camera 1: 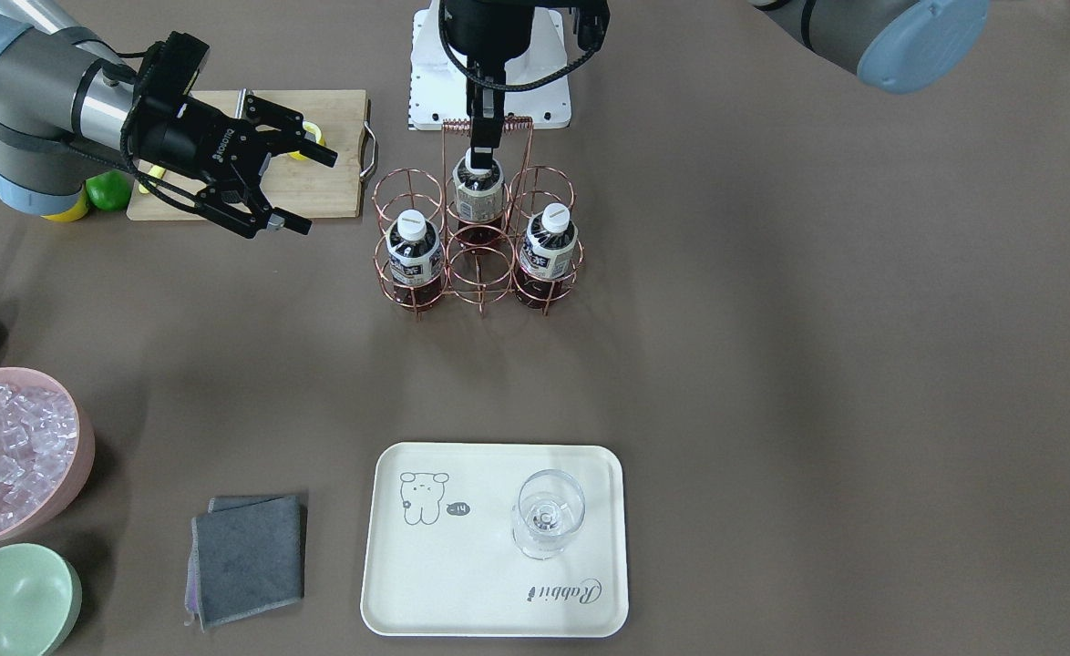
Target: Take tea from basket to plate
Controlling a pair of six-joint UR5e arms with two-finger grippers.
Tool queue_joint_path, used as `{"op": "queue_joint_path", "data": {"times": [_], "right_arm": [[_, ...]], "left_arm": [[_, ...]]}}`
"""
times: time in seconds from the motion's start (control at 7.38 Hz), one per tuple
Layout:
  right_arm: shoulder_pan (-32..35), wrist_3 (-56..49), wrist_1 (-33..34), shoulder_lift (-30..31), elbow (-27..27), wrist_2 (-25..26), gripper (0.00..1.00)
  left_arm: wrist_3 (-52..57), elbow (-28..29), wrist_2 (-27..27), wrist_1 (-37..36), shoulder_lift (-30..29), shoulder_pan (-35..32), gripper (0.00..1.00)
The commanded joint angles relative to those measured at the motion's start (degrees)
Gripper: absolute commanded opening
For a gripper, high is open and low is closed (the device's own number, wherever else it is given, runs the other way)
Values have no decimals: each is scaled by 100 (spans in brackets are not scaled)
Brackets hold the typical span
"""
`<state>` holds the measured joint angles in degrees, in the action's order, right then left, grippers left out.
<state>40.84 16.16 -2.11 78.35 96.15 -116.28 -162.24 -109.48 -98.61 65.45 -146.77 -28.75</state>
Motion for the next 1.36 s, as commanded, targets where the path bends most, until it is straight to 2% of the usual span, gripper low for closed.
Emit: {"op": "queue_joint_path", "data": {"times": [0.0, 0.41, 0.68, 1.22], "right_arm": [[-24, 1, -87, 6, -26, 17, 100], [-295, 1, -17, -363, -385, 289, 100], [-472, -8, -26, -381, -430, 500, 100], [-490, -8, -53, -425, -543, 527, 100]], "left_arm": [[-1, 5, 0, 3, -18, 36, 0], [-9, -3, 0, -6, -54, 36, 0], [-18, 5, 0, -6, -54, 36, 0], [-18, 5, 9, -6, -54, 44, 0]]}}
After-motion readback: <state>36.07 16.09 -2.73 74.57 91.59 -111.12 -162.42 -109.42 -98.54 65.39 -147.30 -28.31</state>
